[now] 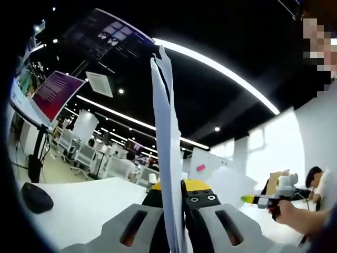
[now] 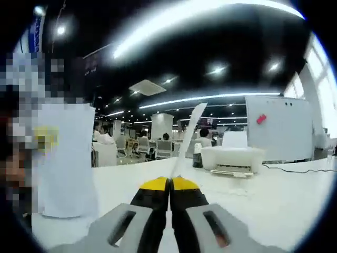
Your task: Organize the stack of printing papers by aligning and flattening the scattered papers on the table
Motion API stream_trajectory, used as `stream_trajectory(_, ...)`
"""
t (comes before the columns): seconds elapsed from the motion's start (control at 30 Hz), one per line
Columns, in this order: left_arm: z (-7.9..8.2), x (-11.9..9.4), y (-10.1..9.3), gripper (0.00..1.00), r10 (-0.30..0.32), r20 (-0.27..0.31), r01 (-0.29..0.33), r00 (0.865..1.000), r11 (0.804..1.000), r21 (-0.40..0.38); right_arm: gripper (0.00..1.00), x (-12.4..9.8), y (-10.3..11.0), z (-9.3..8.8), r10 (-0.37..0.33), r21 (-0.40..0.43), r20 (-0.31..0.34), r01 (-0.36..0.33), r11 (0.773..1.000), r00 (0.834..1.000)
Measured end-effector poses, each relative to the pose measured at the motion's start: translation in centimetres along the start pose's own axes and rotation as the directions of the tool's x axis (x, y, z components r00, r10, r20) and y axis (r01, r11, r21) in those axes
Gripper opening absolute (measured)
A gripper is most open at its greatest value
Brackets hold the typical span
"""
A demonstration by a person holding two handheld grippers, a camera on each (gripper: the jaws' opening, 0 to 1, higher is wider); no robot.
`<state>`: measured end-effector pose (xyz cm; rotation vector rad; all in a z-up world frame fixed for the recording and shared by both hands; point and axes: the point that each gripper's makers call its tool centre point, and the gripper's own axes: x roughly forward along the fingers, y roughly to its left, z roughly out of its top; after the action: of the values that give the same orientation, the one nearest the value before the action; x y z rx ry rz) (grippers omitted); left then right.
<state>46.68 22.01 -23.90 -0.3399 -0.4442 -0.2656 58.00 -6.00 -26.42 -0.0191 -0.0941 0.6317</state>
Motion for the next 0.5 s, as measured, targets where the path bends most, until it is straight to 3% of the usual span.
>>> stream_trajectory(0.23, 0.0, -0.1, -0.1, 0.06, -0.001, 0.001, 0.001, 1.0, 1.0, -0.002, 0.0, -1.0, 0.5, 3.8, 0.029, -0.047, 0.051, -0.027, 0.999, 0.998)
stream_trajectory(0.5, 0.1, -0.1, -0.4, 0.06, -0.005, 0.002, 0.005, 1.0, 1.0, -0.004, 0.0, -1.9, 1.3, 5.9, 0.03, -0.116, 0.078, -0.021, 0.993, 0.997)
